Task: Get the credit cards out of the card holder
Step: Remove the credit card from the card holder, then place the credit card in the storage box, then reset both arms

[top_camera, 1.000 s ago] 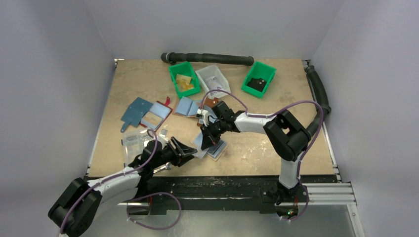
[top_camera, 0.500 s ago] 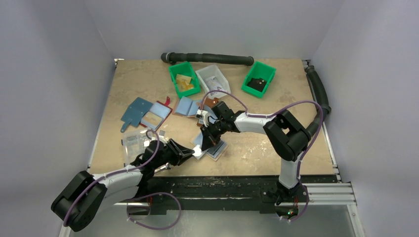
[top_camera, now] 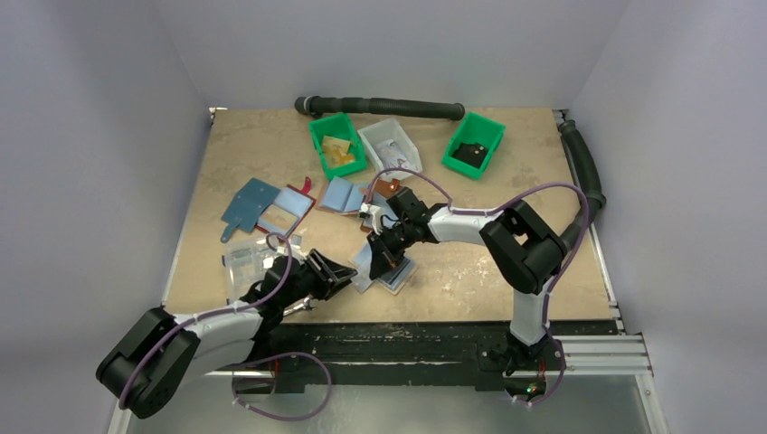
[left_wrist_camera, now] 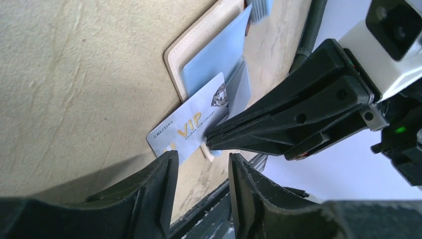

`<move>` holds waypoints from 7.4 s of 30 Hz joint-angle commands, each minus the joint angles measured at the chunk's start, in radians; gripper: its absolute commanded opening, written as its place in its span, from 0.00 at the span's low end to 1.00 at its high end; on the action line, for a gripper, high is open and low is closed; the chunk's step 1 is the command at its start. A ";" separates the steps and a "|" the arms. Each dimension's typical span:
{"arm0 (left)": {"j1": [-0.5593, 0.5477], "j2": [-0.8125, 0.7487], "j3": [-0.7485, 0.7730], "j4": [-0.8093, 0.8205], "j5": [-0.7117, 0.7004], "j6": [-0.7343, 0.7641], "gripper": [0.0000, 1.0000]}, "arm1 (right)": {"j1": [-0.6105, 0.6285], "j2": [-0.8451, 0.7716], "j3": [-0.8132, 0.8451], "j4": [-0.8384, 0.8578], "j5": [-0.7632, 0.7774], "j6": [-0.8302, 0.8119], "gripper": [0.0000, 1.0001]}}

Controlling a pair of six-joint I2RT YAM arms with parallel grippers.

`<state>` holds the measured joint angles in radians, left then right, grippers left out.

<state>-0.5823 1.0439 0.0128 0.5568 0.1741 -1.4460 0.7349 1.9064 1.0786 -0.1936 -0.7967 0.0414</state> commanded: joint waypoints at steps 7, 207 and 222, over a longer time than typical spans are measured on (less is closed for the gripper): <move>0.006 -0.122 -0.023 -0.240 0.032 0.418 0.47 | 0.007 -0.054 0.074 -0.126 -0.108 -0.172 0.00; 0.008 -0.374 1.173 -1.184 -0.378 0.939 1.00 | -0.922 -1.181 0.253 -0.304 0.188 0.141 0.99; 0.009 -0.421 1.119 -1.192 -0.356 0.898 1.00 | -0.922 -1.238 0.172 -0.269 0.199 0.148 0.99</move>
<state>-0.5781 0.6365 1.1522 -0.6537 -0.1967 -0.5240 -0.1837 0.6945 1.2732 -0.5018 -0.6182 0.1898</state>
